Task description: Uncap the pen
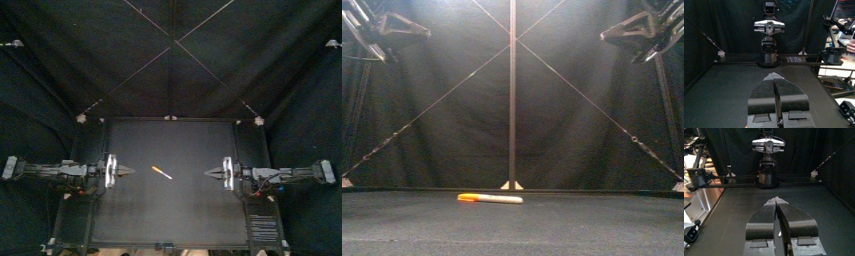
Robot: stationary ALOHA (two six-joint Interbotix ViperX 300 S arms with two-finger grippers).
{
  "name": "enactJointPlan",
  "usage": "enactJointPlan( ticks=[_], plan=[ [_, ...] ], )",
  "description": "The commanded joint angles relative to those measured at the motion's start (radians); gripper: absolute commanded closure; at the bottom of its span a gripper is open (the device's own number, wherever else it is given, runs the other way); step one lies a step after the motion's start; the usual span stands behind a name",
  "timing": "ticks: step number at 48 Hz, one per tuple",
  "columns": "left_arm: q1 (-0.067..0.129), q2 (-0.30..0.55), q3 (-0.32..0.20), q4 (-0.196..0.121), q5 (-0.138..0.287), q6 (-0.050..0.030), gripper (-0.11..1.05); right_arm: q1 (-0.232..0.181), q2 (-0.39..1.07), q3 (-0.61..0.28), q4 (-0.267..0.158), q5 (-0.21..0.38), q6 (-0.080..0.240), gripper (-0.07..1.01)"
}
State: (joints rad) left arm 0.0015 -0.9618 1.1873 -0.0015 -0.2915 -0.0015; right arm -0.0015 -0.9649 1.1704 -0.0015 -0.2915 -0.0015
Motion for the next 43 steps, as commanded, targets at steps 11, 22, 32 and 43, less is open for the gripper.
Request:
enactJointPlan(
  ticks=[11,22,32,43],
  plan=[
    [0.020,0.032,0.015,-0.038,-0.005,0.0000,0.98,0.006,0.187,-0.083,0.078,-0.020,0.043,0.94],
    [0.064,0.115,0.014,-0.043,-0.005,0.0061,0.97,0.015,0.479,-0.184,0.222,-0.018,0.043,0.94],
    [0.092,0.195,0.012,-0.041,-0.005,0.0061,0.97,0.009,0.718,-0.279,0.304,-0.012,0.035,0.82],
    [0.095,0.218,0.012,-0.043,-0.005,0.0061,0.97,-0.023,0.861,-0.353,0.299,0.000,0.034,0.39]
  ],
)
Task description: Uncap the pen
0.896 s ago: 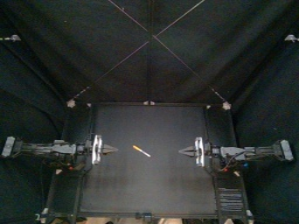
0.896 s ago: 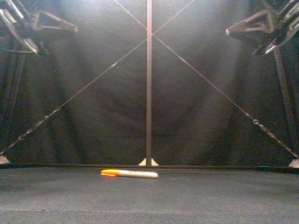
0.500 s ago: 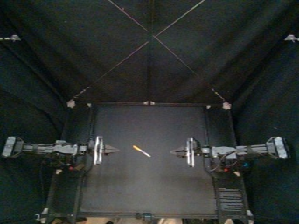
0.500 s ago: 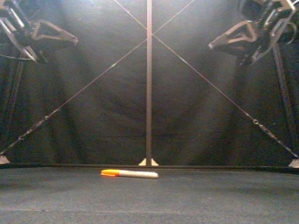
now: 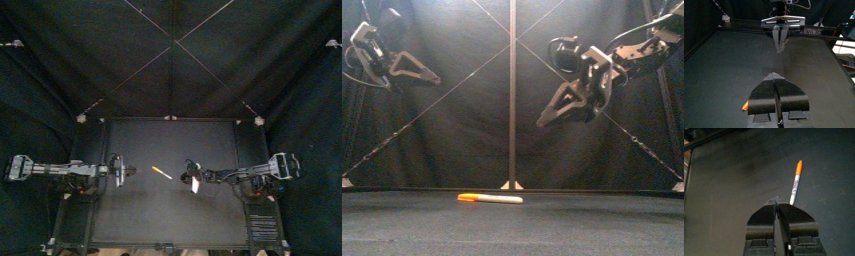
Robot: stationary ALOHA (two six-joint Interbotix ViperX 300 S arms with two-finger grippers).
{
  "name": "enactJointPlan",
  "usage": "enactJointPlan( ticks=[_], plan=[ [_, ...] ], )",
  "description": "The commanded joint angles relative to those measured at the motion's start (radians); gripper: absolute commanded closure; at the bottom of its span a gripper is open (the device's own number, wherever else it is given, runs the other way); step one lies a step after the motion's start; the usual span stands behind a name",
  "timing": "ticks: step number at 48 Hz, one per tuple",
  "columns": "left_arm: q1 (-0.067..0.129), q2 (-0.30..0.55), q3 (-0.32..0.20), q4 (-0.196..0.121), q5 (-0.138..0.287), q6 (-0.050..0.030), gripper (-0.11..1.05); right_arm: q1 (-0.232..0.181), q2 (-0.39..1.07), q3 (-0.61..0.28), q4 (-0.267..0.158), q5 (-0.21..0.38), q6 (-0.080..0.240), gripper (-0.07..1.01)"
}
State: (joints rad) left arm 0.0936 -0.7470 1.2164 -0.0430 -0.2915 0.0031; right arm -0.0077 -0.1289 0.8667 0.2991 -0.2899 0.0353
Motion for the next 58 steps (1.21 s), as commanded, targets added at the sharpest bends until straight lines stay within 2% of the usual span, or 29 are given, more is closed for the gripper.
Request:
enactJointPlan(
  ticks=[1,5,9,17,25,38,46,58],
  plan=[
    [0.003,0.003,-0.017,-0.002,-0.005,0.0015,0.97,-0.020,0.032,-0.055,-0.002,-0.002,-0.005,0.35],
    [0.003,0.002,-0.017,-0.002,-0.005,0.0015,0.97,-0.044,0.071,-0.080,-0.014,-0.002,-0.005,0.19],
    [0.005,0.003,-0.015,0.000,-0.005,0.0015,0.97,-0.067,0.103,-0.101,-0.028,-0.002,-0.005,0.12],
    [0.005,0.002,-0.012,0.002,-0.003,0.0015,0.97,-0.100,0.170,-0.153,-0.051,0.011,-0.003,0.11],
    [0.008,0.003,-0.011,0.002,-0.003,0.0015,0.95,-0.120,0.233,-0.219,-0.077,0.091,-0.002,0.12],
    [0.012,0.003,-0.009,0.000,-0.003,0.0031,0.76,-0.120,0.341,-0.318,-0.098,0.213,0.000,0.12],
    [0.014,0.003,-0.005,-0.002,-0.003,0.0015,0.66,-0.121,0.376,-0.344,-0.114,0.230,0.003,0.12],
    [0.017,0.002,-0.002,-0.002,-0.003,0.0015,0.62,-0.138,0.396,-0.344,-0.112,0.232,0.005,0.13]
  ],
)
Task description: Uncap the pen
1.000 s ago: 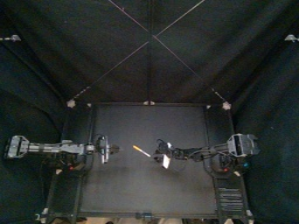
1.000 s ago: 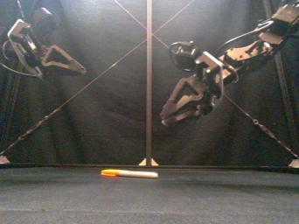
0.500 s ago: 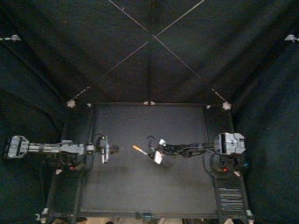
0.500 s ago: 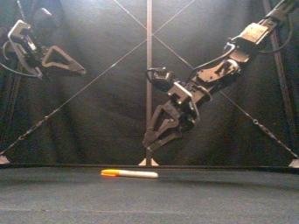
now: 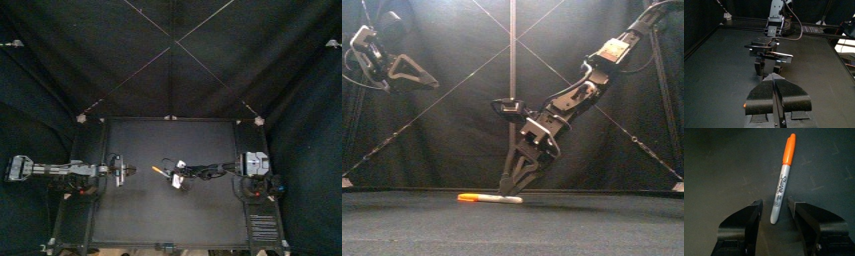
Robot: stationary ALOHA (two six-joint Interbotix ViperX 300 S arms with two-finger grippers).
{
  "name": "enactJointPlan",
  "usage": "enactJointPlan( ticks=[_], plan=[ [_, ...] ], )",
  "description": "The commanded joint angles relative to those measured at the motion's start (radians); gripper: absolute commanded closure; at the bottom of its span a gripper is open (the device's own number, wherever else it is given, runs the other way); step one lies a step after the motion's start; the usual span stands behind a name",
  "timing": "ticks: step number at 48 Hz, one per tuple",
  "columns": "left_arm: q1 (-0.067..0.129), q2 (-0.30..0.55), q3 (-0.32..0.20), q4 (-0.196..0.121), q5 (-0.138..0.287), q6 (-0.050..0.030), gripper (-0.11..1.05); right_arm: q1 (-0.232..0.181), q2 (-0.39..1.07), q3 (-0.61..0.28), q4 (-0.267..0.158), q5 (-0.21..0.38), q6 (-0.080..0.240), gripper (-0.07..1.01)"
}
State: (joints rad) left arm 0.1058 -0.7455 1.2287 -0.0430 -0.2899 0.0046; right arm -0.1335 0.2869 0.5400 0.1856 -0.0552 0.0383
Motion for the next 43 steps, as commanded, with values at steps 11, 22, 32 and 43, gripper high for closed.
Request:
enactJointPlan(
  ticks=[11,22,32,43],
  plan=[
    [0.005,0.002,-0.014,-0.002,-0.005,0.0000,0.62,-0.011,-0.009,-0.018,-0.002,0.000,0.002,0.18],
    [0.011,0.002,-0.018,-0.005,-0.005,-0.0046,0.61,-0.003,-0.003,-0.015,-0.002,0.031,0.002,0.41],
    [0.021,0.003,-0.031,-0.018,-0.006,-0.0031,0.61,0.000,-0.028,-0.012,-0.006,0.049,-0.003,0.46],
    [0.023,0.003,-0.031,-0.023,-0.005,-0.0046,0.49,-0.003,-0.156,-0.009,-0.114,0.049,-0.002,0.46]
  ],
)
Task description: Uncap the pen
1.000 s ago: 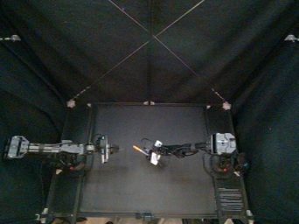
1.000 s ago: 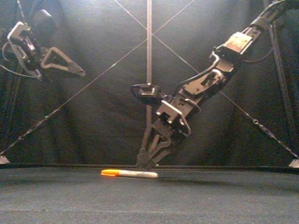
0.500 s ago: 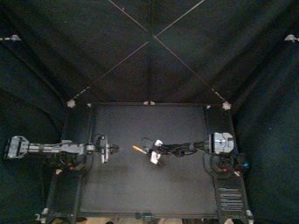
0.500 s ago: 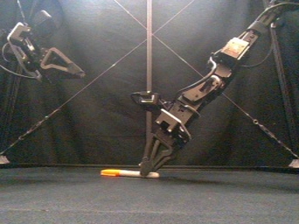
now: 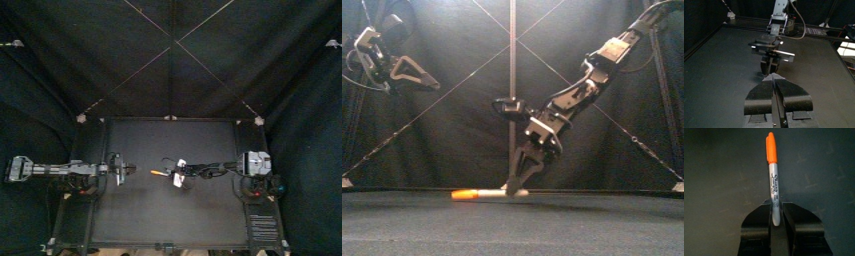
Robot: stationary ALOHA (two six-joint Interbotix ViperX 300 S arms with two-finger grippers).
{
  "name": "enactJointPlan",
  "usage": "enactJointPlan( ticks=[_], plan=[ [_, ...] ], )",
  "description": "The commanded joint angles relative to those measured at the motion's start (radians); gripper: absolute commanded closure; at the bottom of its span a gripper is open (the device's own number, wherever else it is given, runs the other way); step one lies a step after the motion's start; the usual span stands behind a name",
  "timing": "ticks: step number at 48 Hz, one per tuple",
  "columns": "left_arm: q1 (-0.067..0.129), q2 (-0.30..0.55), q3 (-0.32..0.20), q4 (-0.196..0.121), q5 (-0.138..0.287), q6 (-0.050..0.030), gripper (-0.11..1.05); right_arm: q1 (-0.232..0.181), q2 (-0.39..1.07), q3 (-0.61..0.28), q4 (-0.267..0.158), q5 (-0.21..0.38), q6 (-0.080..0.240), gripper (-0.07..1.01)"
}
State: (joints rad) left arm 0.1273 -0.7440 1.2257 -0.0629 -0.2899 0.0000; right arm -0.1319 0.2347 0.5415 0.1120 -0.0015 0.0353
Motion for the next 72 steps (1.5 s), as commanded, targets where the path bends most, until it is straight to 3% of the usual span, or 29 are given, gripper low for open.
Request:
enactJointPlan(
  ticks=[1,13,22,39,57,61,65,72],
  plan=[
    [0.002,0.002,-0.029,-0.003,-0.005,-0.0015,0.47,-0.005,-0.118,-0.012,-0.049,-0.005,0.003,0.46],
    [-0.002,0.005,-0.029,-0.048,-0.008,-0.0015,0.21,-0.002,-0.196,-0.046,-0.103,-0.012,0.002,0.46],
    [-0.023,0.052,-0.048,-0.052,-0.012,-0.0015,0.11,0.015,-0.206,-0.072,-0.137,-0.020,0.000,0.46],
    [-0.028,0.225,-0.121,-0.066,-0.012,-0.0046,0.11,0.051,-0.238,-0.077,-0.178,-0.026,0.002,0.46],
    [-0.028,0.239,-0.126,-0.100,-0.006,-0.0031,0.13,0.048,-0.288,-0.031,-0.183,-0.071,0.002,0.46],
    [-0.028,0.238,-0.129,-0.103,-0.006,-0.0061,0.14,0.046,-0.290,-0.025,-0.184,-0.081,0.002,0.46],
    [-0.029,0.238,-0.133,-0.121,-0.006,-0.0077,0.14,0.044,-0.290,-0.021,-0.184,-0.087,0.002,0.46],
    [-0.051,0.238,-0.143,-0.178,-0.006,-0.0061,0.14,0.043,-0.290,-0.015,-0.184,-0.089,0.002,0.46]
  ],
)
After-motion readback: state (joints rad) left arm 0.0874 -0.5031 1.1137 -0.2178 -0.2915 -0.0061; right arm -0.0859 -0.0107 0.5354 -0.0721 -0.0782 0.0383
